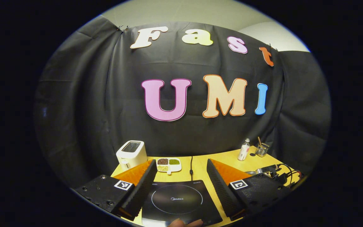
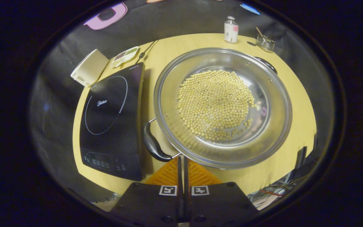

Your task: First push the handle of the pot to place it horizontally, then grasp the pot with both hands and set it on the induction cooktop.

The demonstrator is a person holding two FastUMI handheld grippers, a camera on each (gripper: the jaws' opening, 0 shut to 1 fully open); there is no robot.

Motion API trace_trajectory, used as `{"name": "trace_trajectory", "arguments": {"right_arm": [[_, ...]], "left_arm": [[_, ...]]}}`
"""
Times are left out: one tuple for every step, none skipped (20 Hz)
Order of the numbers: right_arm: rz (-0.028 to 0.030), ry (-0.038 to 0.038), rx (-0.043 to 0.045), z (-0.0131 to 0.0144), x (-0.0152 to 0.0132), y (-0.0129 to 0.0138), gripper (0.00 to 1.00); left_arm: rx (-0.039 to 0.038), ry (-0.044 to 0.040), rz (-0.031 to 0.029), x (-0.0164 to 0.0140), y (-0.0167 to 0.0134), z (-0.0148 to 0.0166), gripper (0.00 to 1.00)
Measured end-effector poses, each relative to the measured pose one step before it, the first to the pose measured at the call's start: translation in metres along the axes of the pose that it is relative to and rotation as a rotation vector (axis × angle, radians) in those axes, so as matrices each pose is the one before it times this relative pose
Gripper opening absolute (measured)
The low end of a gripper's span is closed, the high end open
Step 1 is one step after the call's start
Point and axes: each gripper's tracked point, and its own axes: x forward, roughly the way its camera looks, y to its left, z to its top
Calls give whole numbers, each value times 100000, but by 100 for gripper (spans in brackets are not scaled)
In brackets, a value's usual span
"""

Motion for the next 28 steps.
{"name": "trace_trajectory", "arguments": {"right_arm": [[1158,526,2365,176,160,493,0],[1117,344,2469,272,75,501,3],[820,425,2377,183,61,427,3],[712,189,2184,315,124,360,3],[522,253,2119,232,121,347,3],[574,498,2009,251,100,372,3],[852,318,2068,128,119,414,3],[1247,381,1551,287,118,412,0],[1049,236,1449,144,74,395,0],[896,273,1641,245,97,351,3],[992,477,1701,16,65,251,0],[1520,547,1052,99,-54,330,0],[1547,-504,269,113,-234,437,0],[1238,-592,-167,163,-232,187,3],[1252,-621,-187,-52,-356,6,2],[350,-740,-611,172,-292,-208,2],[436,-919,-654,109,-399,-262,2],[292,-1100,-900,214,-335,-314,2],[195,-1315,-881,276,-373,-383,2],[204,-1342,-659,378,-358,-438,3],[250,-1745,-436,369,-359,-461,2],[834,-1863,-280,636,-336,-370,2],[777,-1592,-673,365,-316,-336,2],[1252,-1995,-1317,650,-347,-316,2],[347,-2729,-2244,700,-261,-551,2],[-425,-3090,-2761,943,-204,-815,3],[-357,-2975,-2556,812,-271,-812,3],[628,-2538,-2396,844,-19,-672,3]], "left_arm": [[-78,149,-1,9,34,-221,96],[-110,-2,-18,-14,115,45,96],[31,106,-3,35,58,-119,96],[-49,1,2,-27,86,-18,96],[-57,12,21,-40,29,26,96],[-30,39,118,48,35,-16,96],[-125,78,49,136,-1,-144,96],[-96,167,10,59,89,39,96],[-121,147,1,-61,37,-102,96],[-128,238,135,47,13,-128,96],[-76,150,152,-41,85,-20,96],[-63,119,185,-110,82,-6,96],[-90,174,171,112,3,-65,96],[-21,188,80,6,-73,-90,96],[-48,205,176,-47,53,-126,96],[-155,211,145,24,2,-91,96],[-364,394,85,6,-120,-137,96],[-590,511,-356,82,-227,-104,96],[-794,505,-543,71,-416,-246,96],[-868,804,-559,47,-387,-232,95],[-828,1163,-527,31,-320,-337,94],[-720,992,-156,17,-366,-341,90],[-691,784,236,56,-334,-263,94],[-784,1137,-103,81,-394,-199,94],[-844,1295,66,70,-496,-501,94],[-988,1400,207,134,-509,-467,95],[-1029,1243,189,156,-559,-433,95],[-681,1574,170,141,-690,-332,95]]}}
